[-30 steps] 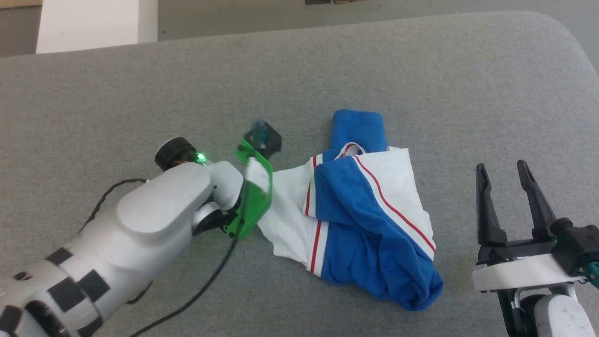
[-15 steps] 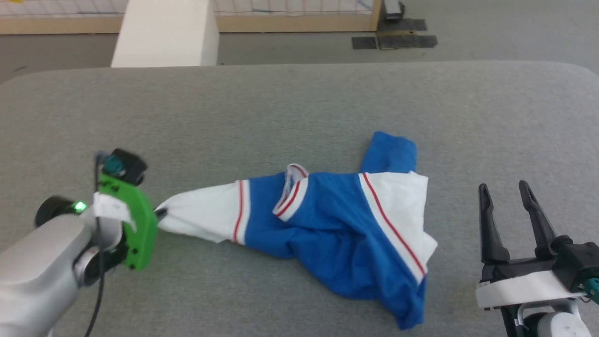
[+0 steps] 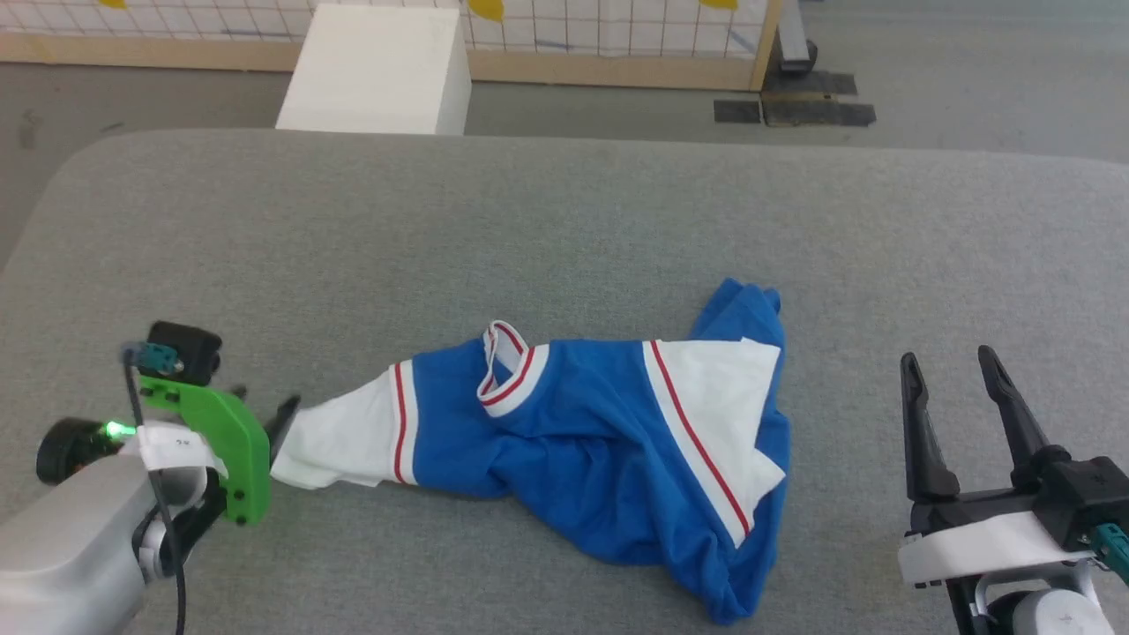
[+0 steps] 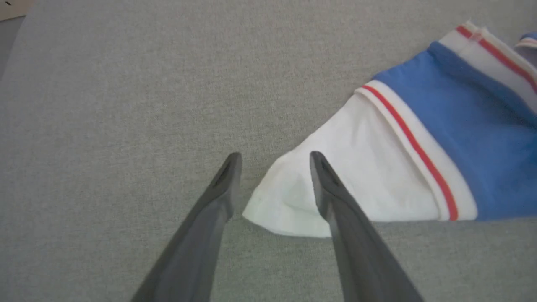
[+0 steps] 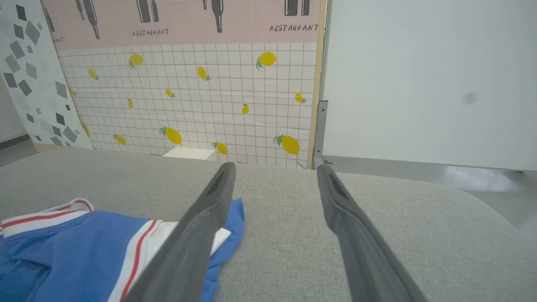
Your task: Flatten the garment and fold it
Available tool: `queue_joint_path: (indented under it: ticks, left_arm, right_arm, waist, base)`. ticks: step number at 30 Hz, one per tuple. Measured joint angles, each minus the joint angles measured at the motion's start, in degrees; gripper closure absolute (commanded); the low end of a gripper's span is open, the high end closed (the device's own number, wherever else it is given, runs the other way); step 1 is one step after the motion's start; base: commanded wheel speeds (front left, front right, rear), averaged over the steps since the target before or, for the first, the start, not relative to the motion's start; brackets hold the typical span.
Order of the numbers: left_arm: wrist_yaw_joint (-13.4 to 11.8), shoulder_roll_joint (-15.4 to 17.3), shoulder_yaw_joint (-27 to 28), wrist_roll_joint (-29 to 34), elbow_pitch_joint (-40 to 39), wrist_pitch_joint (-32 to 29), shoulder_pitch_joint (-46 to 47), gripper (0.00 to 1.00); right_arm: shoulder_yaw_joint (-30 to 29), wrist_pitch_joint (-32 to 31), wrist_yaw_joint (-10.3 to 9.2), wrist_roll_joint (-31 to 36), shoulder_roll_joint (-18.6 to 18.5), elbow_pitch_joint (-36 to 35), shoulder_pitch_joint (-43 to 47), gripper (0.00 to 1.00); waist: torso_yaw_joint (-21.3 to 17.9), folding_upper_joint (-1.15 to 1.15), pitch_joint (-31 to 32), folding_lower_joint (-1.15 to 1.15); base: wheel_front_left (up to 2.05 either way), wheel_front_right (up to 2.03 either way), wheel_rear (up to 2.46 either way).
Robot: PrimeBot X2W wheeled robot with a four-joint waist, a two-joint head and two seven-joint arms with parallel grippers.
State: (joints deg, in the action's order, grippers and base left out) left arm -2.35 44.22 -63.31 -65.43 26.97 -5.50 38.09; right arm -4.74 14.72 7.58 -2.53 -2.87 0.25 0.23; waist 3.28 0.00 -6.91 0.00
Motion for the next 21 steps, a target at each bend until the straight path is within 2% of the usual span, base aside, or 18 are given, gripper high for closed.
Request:
queue_joint_path:
  ticks: [2, 6, 9, 12, 16, 19, 21]
  left_arm:
    - [-1.6, -0.5, 1.8, 1.1, -0.4, 6.3, 0.0, 0.00]
    - [-6.4, -1.0, 5.8, 3.8, -3.3, 18.3, -0.9, 0.00]
    - [-10.8, -1.3, 10.8, 7.0, -7.2, 20.1, -3.2, 0.00]
    - [-15.7, -3.4, 21.4, 15.0, -15.2, 20.2, -7.8, 0.00]
    - [-18.9, -8.1, 33.2, 24.9, -22.9, 20.3, -18.2, 0.00]
    - [-19.3, -12.6, 41.0, 30.8, -26.7, 20.3, -25.5, 0.00]
    - [-18.1, -15.3, 45.2, 34.0, -27.9, 20.3, -29.1, 0.00]
  right_arm:
    - [-0.5, 0.0, 0.00, 1.5, 0.0, -0.2, -0.2, 0.00]
    - [-0.9, 0.0, 0.00, 5.6, -0.1, -1.6, -2.9, 0.00]
    - [0.5, 0.0, 0.01, 7.1, -2.1, -2.1, -6.7, 0.00]
    - [3.8, 0.0, 0.00, 7.1, -7.0, 0.3, -10.0, 0.00]
    - [10.8, -0.7, 0.01, 3.7, -13.9, 5.2, -14.8, 0.00]
    - [18.4, -6.7, 0.01, -2.1, -19.6, 7.3, -19.5, 0.00]
    - [24.3, -12.9, 0.00, -7.2, -23.9, 7.9, -22.6, 0.00]
  waist:
    - [0.4, 0.00, 0.8, 0.00]
    - [1.4, 0.00, 2.3, 0.00]
    - [2.1, 0.00, 3.1, 0.00]
    - [2.9, 0.00, 3.6, 0.00]
    - [3.6, 0.00, 3.9, 0.00]
    - [3.9, 0.01, 3.7, 0.00]
    - [4.0, 0.01, 3.5, 0.00]
  base:
    - [0.00, 0.00, 0.00]
    - [0.00, 0.00, 0.00]
    - [0.00, 0.00, 0.00]
    - [0.00, 0.00, 0.00]
    - [0.00, 0.00, 0.00]
    - [0.00, 0.00, 0.00]
    - [0.00, 0.00, 0.00]
